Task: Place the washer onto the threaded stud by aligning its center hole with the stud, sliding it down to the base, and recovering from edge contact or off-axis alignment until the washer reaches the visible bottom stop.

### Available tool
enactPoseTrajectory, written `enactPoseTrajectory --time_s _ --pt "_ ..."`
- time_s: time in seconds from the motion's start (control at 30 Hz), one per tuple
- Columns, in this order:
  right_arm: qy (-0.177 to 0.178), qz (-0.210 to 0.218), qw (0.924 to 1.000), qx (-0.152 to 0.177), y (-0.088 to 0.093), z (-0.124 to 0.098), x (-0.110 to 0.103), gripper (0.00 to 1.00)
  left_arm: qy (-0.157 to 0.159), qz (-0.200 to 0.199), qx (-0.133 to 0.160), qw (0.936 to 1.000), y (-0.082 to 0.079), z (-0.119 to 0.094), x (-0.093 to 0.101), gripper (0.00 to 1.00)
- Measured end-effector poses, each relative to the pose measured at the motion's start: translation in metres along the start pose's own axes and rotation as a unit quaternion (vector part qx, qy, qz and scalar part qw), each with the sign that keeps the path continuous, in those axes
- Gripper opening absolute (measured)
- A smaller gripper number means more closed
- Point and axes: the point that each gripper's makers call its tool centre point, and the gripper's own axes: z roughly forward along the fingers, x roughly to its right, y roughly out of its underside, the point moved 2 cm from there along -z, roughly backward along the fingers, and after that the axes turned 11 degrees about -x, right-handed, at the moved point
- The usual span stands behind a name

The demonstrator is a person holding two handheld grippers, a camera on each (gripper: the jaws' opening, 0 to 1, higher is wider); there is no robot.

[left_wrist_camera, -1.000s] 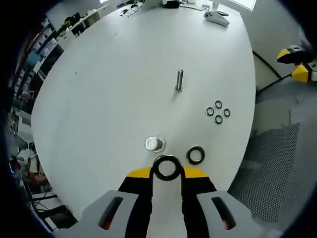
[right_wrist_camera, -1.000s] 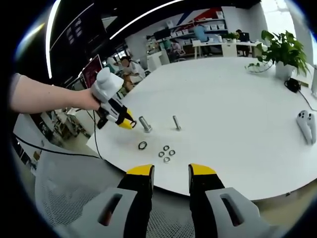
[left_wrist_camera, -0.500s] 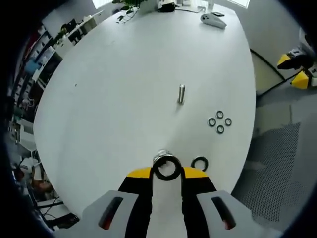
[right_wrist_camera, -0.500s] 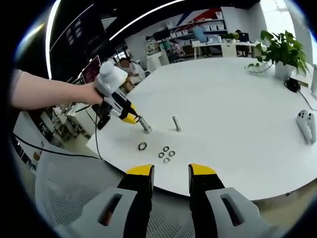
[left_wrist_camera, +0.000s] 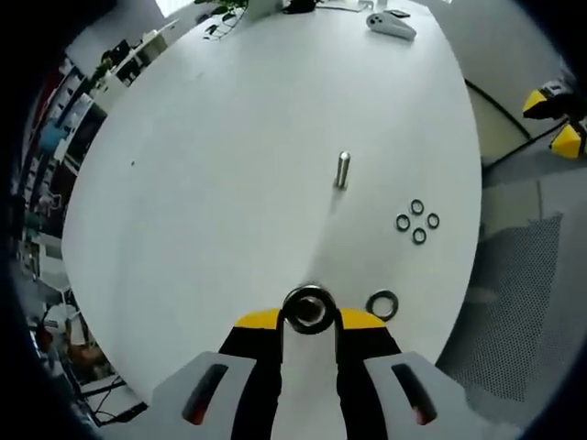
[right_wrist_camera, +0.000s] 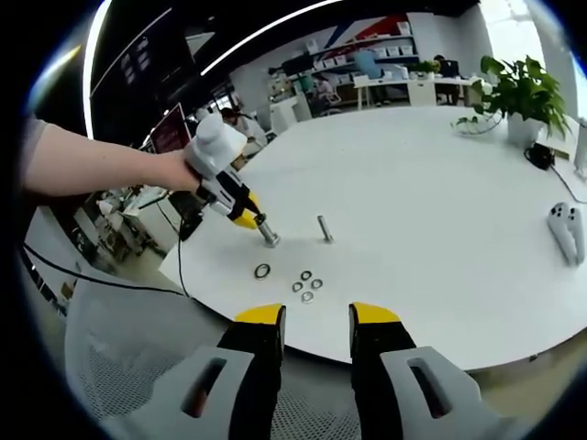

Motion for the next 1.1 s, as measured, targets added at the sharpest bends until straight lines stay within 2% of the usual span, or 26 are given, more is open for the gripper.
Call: enactPoseTrajectory --time_s 0.47,0.9,1.1 --pt "0.003 0.001 1.0000 -0.004 0.001 0.000 0.002 0.30 0.000 0.033 -0.024 0.9992 -0.004 0.031 0.001 0.19" --pt "0.007 0.004 0.9999 -0.006 0.002 0.001 0.004 0.30 -0.001 0.035 -0.036 0.9987 -0.002 0.050 0.005 0.19" --pt "0.006 0.003 0.9999 -0.008 0.003 0.001 0.004 0.30 0.014 0.010 -0.027 0.9995 -0.002 0.051 0.004 0.20"
